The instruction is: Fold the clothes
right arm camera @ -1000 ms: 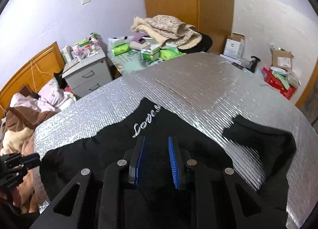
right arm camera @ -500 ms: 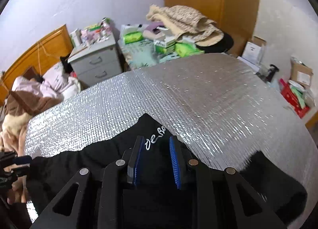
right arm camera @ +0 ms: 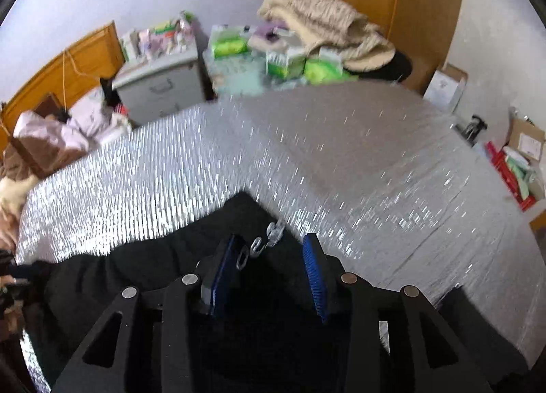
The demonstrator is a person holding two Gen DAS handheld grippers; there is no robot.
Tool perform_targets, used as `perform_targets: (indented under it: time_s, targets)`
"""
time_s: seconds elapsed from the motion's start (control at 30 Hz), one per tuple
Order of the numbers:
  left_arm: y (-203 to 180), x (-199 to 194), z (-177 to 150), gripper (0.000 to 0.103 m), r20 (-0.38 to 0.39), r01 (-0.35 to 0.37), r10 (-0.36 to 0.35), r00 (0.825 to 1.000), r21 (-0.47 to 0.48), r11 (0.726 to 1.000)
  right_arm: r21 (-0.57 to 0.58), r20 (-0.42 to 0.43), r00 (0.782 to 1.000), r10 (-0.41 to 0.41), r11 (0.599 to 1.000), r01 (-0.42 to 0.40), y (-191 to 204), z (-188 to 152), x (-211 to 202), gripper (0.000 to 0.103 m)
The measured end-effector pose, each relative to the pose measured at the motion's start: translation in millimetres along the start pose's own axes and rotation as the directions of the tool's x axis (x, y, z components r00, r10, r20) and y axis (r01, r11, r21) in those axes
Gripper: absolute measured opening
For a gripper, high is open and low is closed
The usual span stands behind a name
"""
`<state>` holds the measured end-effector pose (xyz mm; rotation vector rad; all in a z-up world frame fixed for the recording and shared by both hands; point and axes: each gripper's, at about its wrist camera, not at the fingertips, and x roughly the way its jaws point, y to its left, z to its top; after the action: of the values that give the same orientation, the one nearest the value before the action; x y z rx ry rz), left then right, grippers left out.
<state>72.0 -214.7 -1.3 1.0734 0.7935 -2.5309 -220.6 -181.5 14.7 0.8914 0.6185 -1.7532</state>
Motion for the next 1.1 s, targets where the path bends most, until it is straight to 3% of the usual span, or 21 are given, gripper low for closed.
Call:
perform_targets:
  time_s: [0.2,0.23,0.27,0.4,0.57,0.7,0.87,1.0,1.1]
  targets:
    - [5.9,-0.5,4.1,0.016,0.005,-0.004,0.004,1.0,0.002,1.0,0.027,-0.077,0.996,0.052,0.998,-0.05,-8.7,3.2,17.8,0.043]
    - [7.1,-1.1,6.5,0.012,0.008,-0.012,0.012,1.0,0.006,1.0,0.033,-0.081,0.995,0.051,0.998,-0.048,-8.0,3.6,18.0,0.032]
    - [8.4,-3.0,9.3,0.007,0.015,-0.026,0.026,1.0,0.01,1.0,0.046,-0.082,0.995,0.052,0.998,-0.049,-8.0,5.0,16.4,0.005]
    - [16.1,-12.4,30.2,0.005,0.077,-0.075,0.073,0.994,0.022,0.997,0.042,0.02,0.999,-0.03,0.999,0.029,-4.8,16.2,-5.7,0.005]
    - [19.2,-8.2,60.6,0.005,0.137,-0.137,0.13,0.982,0.048,0.989,0.111,0.157,0.983,-0.092,0.991,0.075,-11.6,41.7,-28.1,0.005]
    - [25.1,18.0,67.0,0.005,0.084,-0.18,0.173,0.981,0.077,0.981,0.112,0.109,0.983,-0.15,0.984,0.138,-15.1,53.2,-5.1,0.006]
    - [31.0,32.1,61.1,0.006,0.046,-0.19,0.186,0.982,0.107,0.976,0.162,-0.044,0.99,-0.132,0.977,0.138,-32.6,43.9,40.4,0.008]
    - [37.0,19.9,64.1,0.007,0.032,-0.155,0.154,0.988,0.062,0.986,0.224,0.005,0.992,-0.129,0.966,0.125,-40.6,42.4,19.7,0.019]
    - [39.4,0.2,61.0,0.007,0.076,-0.161,0.159,0.984,0.026,0.987,0.25,0.076,0.989,-0.126,0.963,0.103,-40.2,38.7,-19.1,0.023]
